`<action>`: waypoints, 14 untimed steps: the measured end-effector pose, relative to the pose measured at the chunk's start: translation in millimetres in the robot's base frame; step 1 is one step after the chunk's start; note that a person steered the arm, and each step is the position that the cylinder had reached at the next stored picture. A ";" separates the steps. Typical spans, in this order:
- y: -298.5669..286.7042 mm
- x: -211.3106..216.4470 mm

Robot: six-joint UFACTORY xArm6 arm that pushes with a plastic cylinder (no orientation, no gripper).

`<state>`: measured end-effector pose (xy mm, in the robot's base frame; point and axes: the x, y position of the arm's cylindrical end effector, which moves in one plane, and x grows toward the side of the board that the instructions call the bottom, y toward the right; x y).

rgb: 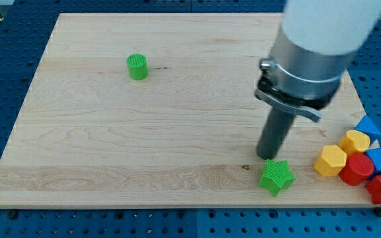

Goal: Move the green star slightly up

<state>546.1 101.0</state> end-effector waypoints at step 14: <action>-7.3 32.7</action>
<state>578.7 93.7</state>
